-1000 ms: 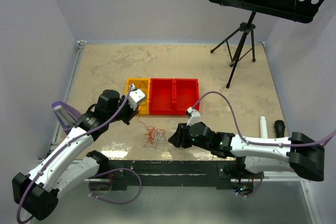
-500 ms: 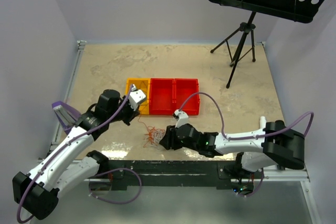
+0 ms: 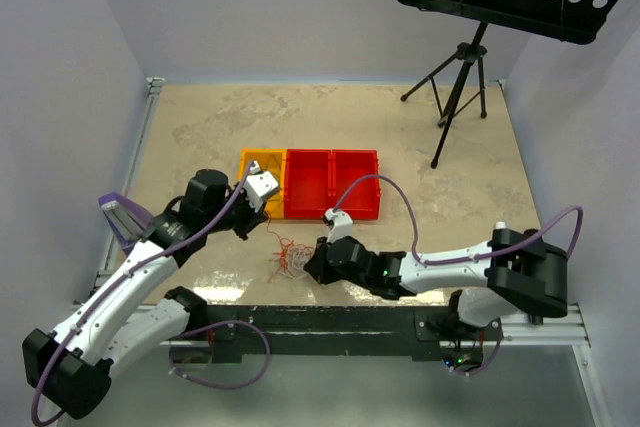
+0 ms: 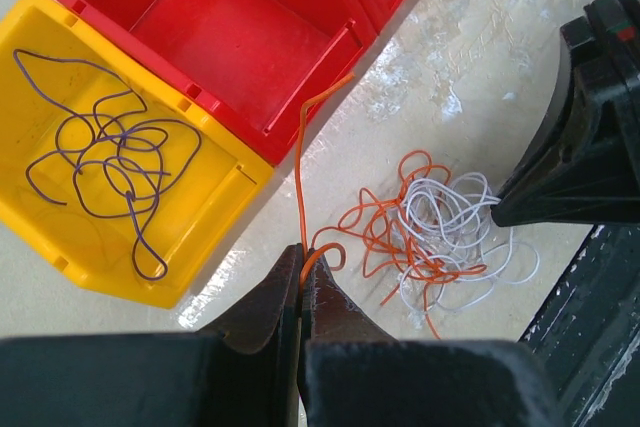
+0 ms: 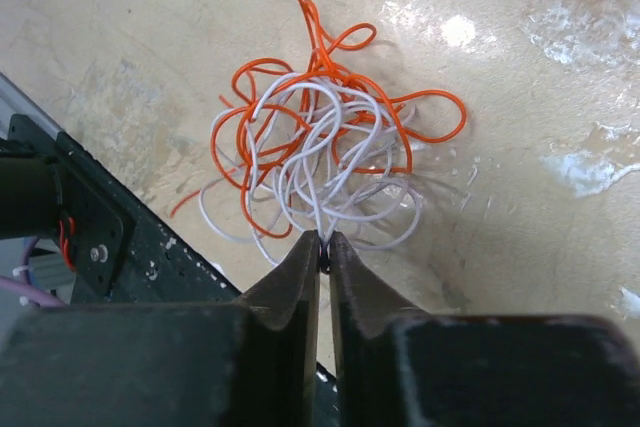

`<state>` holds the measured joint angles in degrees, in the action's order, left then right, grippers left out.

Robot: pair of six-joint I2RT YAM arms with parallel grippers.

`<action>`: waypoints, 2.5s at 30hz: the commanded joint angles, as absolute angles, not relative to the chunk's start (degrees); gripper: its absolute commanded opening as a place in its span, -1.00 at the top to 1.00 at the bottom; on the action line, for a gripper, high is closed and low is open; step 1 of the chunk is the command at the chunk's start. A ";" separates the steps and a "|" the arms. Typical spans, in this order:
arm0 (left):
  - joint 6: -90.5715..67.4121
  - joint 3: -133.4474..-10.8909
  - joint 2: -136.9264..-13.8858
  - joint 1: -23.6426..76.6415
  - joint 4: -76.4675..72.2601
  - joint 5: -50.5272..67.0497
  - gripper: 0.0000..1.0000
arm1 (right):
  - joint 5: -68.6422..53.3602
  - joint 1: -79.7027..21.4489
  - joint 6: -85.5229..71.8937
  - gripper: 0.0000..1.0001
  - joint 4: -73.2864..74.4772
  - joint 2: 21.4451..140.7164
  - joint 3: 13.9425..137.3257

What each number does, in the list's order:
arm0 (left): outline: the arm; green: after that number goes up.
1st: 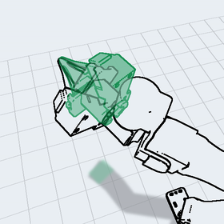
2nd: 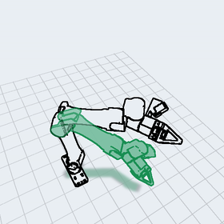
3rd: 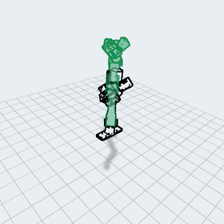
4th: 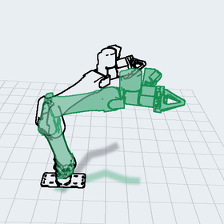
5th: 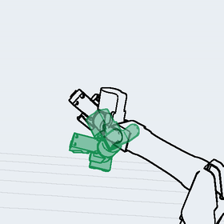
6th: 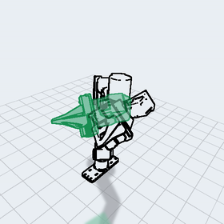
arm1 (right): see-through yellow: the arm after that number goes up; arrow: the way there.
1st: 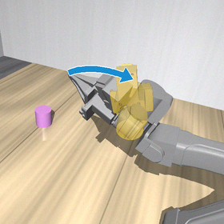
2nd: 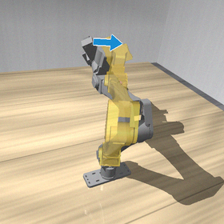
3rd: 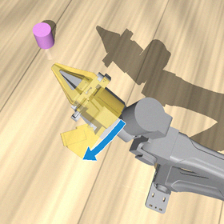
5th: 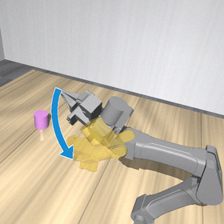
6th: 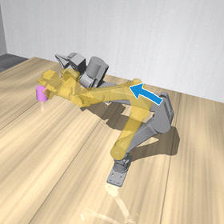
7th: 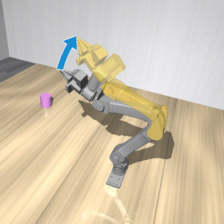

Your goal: Untangle the cables

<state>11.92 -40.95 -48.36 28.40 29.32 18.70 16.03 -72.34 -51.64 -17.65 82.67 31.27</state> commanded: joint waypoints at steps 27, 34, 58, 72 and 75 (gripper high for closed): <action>36.47 -89.89 -49.83 28.12 10.63 -20.66 1.00 | 33.66 -74.97 -79.72 1.00 32.70 56.94 35.15; 46.13 -100.71 -53.52 28.12 4.85 -20.92 1.00 | 33.84 -74.97 -80.33 1.00 31.73 60.64 35.51; 67.96 -119.86 -66.79 28.56 -26.22 -25.66 1.00 | 34.19 -76.11 -80.95 1.00 35.07 61.96 36.91; 47.37 -69.91 -44.31 28.56 34.60 13.59 1.00 | 37.35 -76.90 -79.19 1.00 36.64 61.26 42.88; 49.12 -60.41 -43.24 28.56 41.29 17.22 1.00 | 38.76 -76.90 -80.06 1.00 39.80 61.17 44.55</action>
<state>50.48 -70.08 -43.59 28.62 22.70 4.01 34.22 -76.51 -79.24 35.22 62.22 40.62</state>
